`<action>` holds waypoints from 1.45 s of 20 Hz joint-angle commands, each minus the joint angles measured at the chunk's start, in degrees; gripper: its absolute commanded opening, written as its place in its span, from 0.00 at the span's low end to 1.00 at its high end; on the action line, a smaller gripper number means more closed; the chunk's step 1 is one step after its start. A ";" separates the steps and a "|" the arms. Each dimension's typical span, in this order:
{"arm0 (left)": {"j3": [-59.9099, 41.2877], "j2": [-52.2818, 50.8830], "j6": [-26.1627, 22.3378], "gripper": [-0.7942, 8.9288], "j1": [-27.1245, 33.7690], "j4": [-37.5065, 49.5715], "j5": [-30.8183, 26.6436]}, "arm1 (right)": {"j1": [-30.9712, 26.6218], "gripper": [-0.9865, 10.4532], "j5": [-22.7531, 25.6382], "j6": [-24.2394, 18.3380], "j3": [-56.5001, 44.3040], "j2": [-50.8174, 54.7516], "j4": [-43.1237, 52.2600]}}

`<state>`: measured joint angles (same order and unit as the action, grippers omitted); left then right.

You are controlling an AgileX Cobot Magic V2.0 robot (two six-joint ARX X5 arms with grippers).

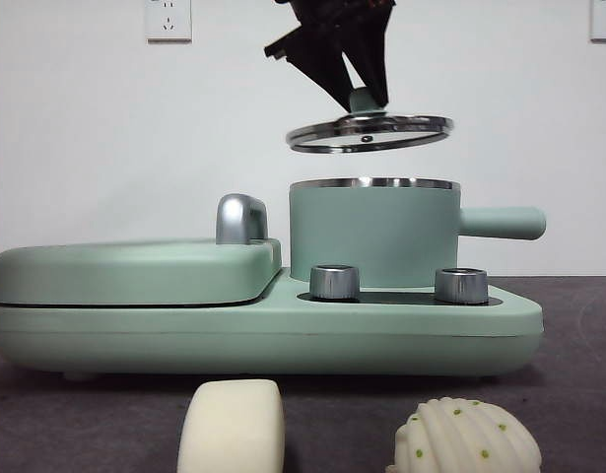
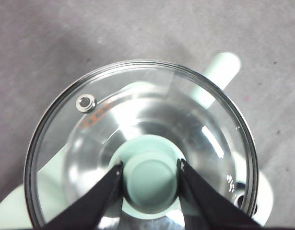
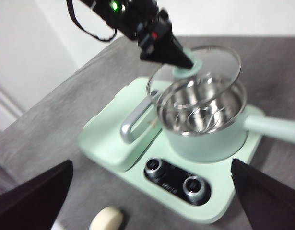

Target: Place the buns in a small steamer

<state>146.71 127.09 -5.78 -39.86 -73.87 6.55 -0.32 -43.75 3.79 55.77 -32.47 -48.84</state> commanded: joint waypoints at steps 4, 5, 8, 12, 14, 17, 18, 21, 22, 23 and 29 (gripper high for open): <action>2.19 -3.82 0.46 0.14 3.15 -1.90 -2.69 | 8.90 0.53 1.51 2.43 4.87 -7.74 -2.38; 2.19 -4.33 0.46 0.14 4.07 -1.95 -2.69 | 11.96 0.53 3.23 3.56 5.64 -9.33 -2.38; 2.19 -5.64 0.46 0.14 6.80 -1.36 -2.69 | 22.05 0.53 9.90 7.48 7.32 -14.16 -2.21; 2.19 -5.79 0.90 0.14 11.13 -1.20 -2.69 | 38.45 0.53 21.33 12.20 8.00 -22.16 -0.96; 2.19 -5.79 0.92 0.14 13.14 -0.90 -2.69 | 45.33 0.53 26.21 15.26 8.00 -27.12 -0.52; 2.19 -5.79 1.05 0.14 16.28 -0.70 -2.69 | 52.92 0.53 31.41 20.68 8.00 -35.34 0.39; 2.19 -5.79 1.42 0.14 17.14 -0.66 -2.69 | 54.58 0.53 32.06 21.97 8.00 -37.57 0.94; 2.19 -5.79 1.97 0.13 20.02 -0.55 -2.69 | 58.38 0.53 32.52 24.33 8.00 -44.59 4.85; 2.19 -5.79 1.97 0.13 20.87 -0.55 -2.69 | 59.25 0.53 33.24 24.87 8.00 -46.31 6.10; 2.19 -5.79 2.01 0.13 21.86 -0.55 -2.69 | 60.13 0.53 33.83 25.79 8.00 -48.37 7.41; 2.19 -5.79 3.23 0.13 25.73 -0.48 -2.69 | 62.84 0.50 35.23 29.24 8.00 -57.61 9.42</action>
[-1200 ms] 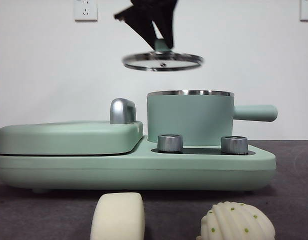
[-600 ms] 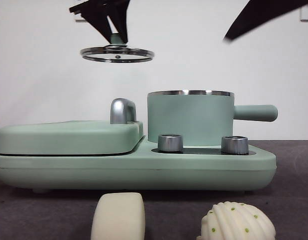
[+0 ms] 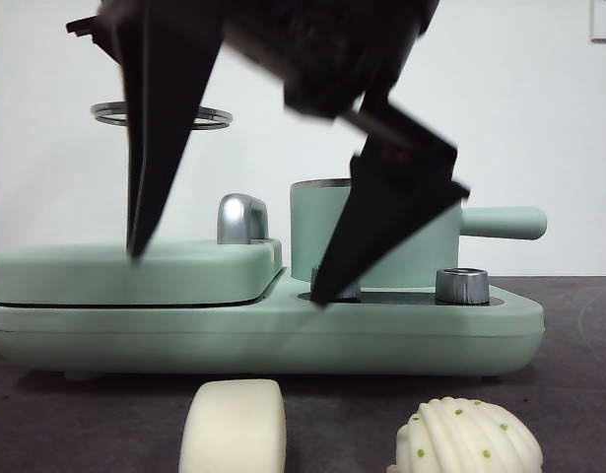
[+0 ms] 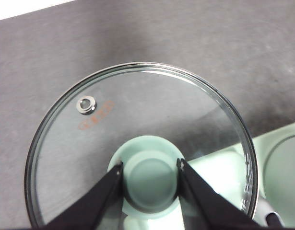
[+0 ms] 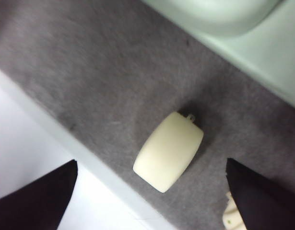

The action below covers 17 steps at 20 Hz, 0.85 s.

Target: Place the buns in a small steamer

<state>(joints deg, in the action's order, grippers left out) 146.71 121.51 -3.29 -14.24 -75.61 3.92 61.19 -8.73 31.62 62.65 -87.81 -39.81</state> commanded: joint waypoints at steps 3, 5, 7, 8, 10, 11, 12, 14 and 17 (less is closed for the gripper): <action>2.19 -0.22 0.81 0.13 1.11 1.51 -0.04 | 2.45 0.47 1.01 1.44 1.11 -6.34 0.46; 2.16 -0.22 0.81 0.13 1.49 1.53 -0.04 | 2.84 0.45 2.03 1.40 1.11 -8.68 0.55; 2.16 -0.22 0.79 0.13 1.55 1.57 -0.04 | 3.19 0.41 2.95 1.40 1.11 -10.58 0.76; 2.16 -0.22 0.79 0.13 1.64 1.60 -0.04 | 3.19 0.37 3.04 1.40 1.11 -11.13 0.81; 2.16 -0.22 0.79 0.13 1.64 1.66 -0.04 | 3.48 0.31 4.04 1.38 1.11 -11.85 1.05; 2.16 -0.22 0.81 0.13 1.64 1.75 -0.04 | 3.56 0.27 4.92 1.33 1.11 -11.85 1.05; 2.16 -0.22 0.81 0.13 1.64 1.79 -0.04 | 3.63 0.25 5.42 1.33 1.11 -11.85 1.07; 2.16 -0.22 0.79 0.13 1.64 1.86 -0.04 | 3.67 0.25 5.33 1.29 1.31 -11.80 0.92; 2.16 -0.22 0.79 0.13 1.64 1.90 -0.04 | 3.37 0.25 4.37 -0.24 5.05 -11.80 -3.52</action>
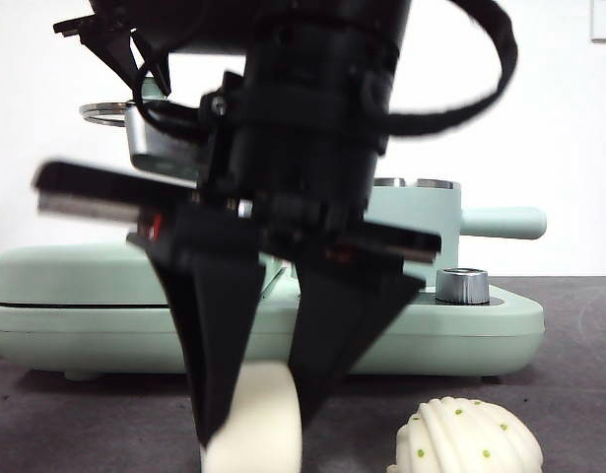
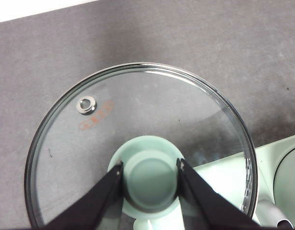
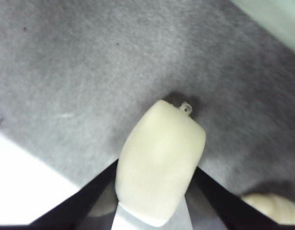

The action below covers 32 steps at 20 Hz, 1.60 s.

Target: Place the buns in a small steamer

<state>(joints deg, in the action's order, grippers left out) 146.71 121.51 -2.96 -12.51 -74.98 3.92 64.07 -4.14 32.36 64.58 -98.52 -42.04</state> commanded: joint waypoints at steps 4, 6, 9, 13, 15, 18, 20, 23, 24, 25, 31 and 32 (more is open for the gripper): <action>2.16 -0.22 0.46 0.13 -0.09 1.25 -0.04 | -1.42 0.24 -0.57 -6.03 14.97 -1.09 -15.21; 2.16 -0.20 0.46 0.13 -0.09 1.27 -0.02 | -3.65 0.24 -0.55 -9.33 22.27 -1.09 -22.34; 2.16 -0.20 0.46 0.13 -0.09 1.27 -0.02 | -9.38 0.24 -0.33 -12.52 31.93 -1.14 -30.03; 2.16 -0.20 0.48 0.13 -0.09 1.27 -0.02 | -19.56 0.24 -0.35 -16.57 39.56 -1.95 -31.08; 2.16 -0.20 0.63 0.13 -0.09 1.29 0.00 | -24.72 0.24 -1.05 -18.08 42.38 -3.76 -31.06; 2.16 -0.20 0.66 0.13 -0.09 1.27 0.04 | -30.38 0.24 -5.14 -19.58 45.11 -7.32 -28.33; 2.16 -0.20 0.68 0.13 -0.09 1.25 0.04 | -32.44 0.24 -5.53 -19.87 46.53 -10.10 -26.64; 2.16 -0.20 0.66 0.13 -0.09 1.22 0.04 | -33.44 0.24 -7.50 -21.24 47.21 -14.08 -24.70; 2.16 -0.20 0.66 0.13 -0.09 1.22 0.04 | -33.46 0.24 -7.89 -21.38 47.21 -15.47 -23.98; 2.16 -0.20 0.66 0.13 -0.09 1.22 0.04 | -33.46 0.24 -7.89 -21.49 47.23 -16.57 -23.69; 2.16 -0.20 0.66 0.13 -0.09 1.20 0.07 | -33.53 0.27 -7.80 -22.34 47.23 -20.74 -23.50; 2.16 -0.20 0.66 0.13 -0.09 1.20 0.07 | -33.51 0.32 -7.76 -22.34 47.23 -20.74 -23.06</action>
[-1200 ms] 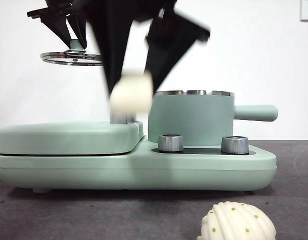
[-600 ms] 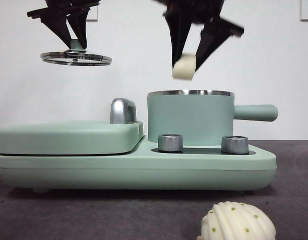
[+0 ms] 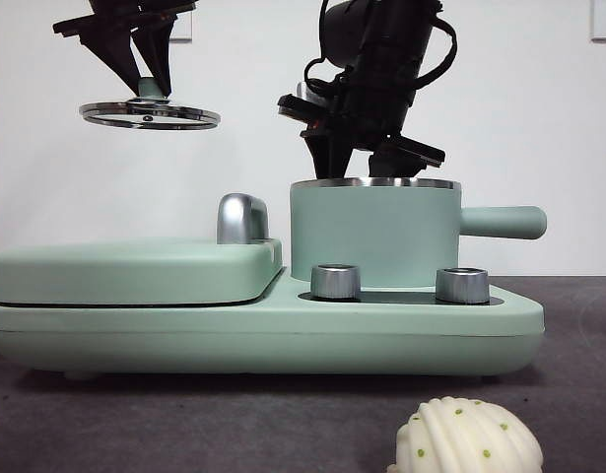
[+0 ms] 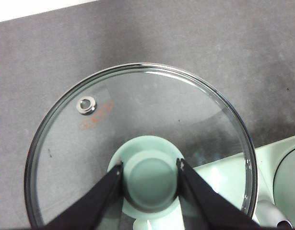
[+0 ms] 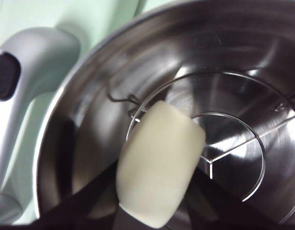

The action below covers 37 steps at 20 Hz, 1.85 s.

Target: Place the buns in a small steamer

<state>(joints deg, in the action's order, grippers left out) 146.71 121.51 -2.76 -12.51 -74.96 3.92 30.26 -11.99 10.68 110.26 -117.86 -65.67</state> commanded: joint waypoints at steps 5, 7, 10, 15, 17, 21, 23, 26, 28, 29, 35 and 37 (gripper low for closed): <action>2.16 -0.20 0.46 0.13 -0.09 1.20 0.15 | 0.24 0.44 0.46 -0.61 2.12 -1.25 1.36; 2.16 -0.20 0.46 0.13 -0.09 1.18 0.17 | 0.13 0.50 0.44 -0.59 3.17 -0.83 0.81; 2.16 -0.20 0.46 0.13 -0.09 1.18 0.17 | -0.07 0.51 0.46 -0.63 6.73 0.24 -2.91; 2.16 -0.20 0.46 0.13 -0.09 1.22 0.17 | 0.00 0.51 7.34 -3.02 11.30 5.75 -15.63; 2.14 -0.20 0.48 0.13 -0.09 1.20 0.17 | 0.63 0.51 9.33 -3.06 9.64 10.34 -15.74; 2.14 -0.20 0.79 0.13 -0.15 1.07 0.20 | 3.02 0.51 9.53 -1.57 4.17 21.86 -15.76; 2.14 -0.20 0.90 0.13 -0.22 0.96 0.20 | 4.85 0.51 9.46 -0.15 -1.73 28.87 -15.76; 2.14 -0.20 0.90 0.13 -0.22 0.81 0.20 | 8.24 0.51 9.49 2.32 -12.98 38.97 -15.74; 2.14 -0.20 0.87 0.13 -0.31 0.81 0.20 | 11.02 0.51 9.49 3.91 -21.20 45.22 -15.74; 2.14 -0.20 0.87 0.13 -0.42 0.83 0.20 | 12.39 0.51 9.53 5.11 -24.50 47.45 -15.74; 2.14 -0.20 0.85 0.13 -1.09 0.83 0.20 | 23.63 0.51 11.39 11.43 -43.78 54.31 -11.21; 2.14 -0.20 0.85 0.13 -1.11 0.81 0.20 | 27.69 0.51 10.12 13.86 -49.94 54.27 -4.00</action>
<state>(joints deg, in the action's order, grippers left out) 146.71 121.51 -2.09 -13.52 -75.16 3.99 57.45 -1.72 22.44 59.27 -63.11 -70.43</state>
